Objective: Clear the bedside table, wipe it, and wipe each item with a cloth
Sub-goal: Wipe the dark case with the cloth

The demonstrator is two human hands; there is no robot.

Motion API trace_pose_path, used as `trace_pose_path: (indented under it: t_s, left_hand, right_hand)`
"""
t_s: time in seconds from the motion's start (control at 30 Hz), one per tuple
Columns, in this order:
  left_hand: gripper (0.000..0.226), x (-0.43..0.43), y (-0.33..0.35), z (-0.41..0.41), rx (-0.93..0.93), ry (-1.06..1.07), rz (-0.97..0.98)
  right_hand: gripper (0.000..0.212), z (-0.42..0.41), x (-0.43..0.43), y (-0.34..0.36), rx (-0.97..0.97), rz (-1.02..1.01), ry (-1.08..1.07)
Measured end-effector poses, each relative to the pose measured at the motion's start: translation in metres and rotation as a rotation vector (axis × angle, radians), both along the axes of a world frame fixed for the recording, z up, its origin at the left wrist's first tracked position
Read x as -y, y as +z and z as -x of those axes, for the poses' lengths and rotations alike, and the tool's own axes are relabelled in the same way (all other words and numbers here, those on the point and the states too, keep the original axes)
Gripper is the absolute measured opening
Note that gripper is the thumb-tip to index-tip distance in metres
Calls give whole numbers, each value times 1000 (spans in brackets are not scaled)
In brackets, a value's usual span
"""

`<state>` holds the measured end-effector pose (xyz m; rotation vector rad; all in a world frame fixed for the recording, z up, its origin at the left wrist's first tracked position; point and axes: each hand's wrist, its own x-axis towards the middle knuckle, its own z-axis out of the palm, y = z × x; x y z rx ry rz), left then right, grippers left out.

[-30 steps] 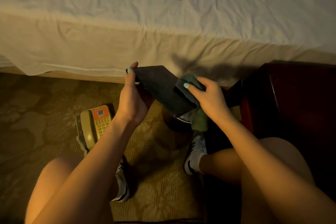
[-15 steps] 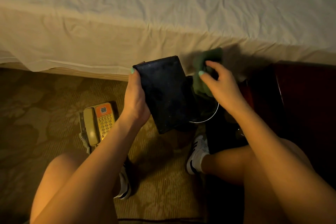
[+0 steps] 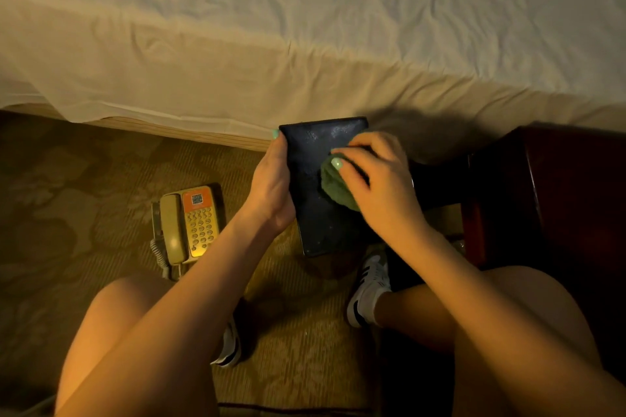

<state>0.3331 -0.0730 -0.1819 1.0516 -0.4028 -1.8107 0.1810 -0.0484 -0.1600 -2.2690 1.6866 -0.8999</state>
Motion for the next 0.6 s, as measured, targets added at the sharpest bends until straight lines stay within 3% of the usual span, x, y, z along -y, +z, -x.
trace_pose_path:
  t_s: [0.1, 0.17, 0.27, 0.43, 0.6]
  left_hand:
    - [55, 3, -5, -7, -26, 57, 8]
    - [58, 2, -7, -12, -23, 39, 21]
    - [58, -12, -9, -6, -37, -23, 66]
    - [42, -30, -14, 12, 93, 7, 153]
    - [39, -30, -11, 7, 166, 73, 141]
  right_hand:
    - [59, -7, -19, -11, -164, -246, 188]
    - [60, -7, -26, -17, -255, -245, 280]
    - [54, -8, -13, -23, -306, -190, 242]
    - [59, -23, 24, -24, -235, -234, -8]
    - [49, -32, 11, -21, -98, -246, 127]
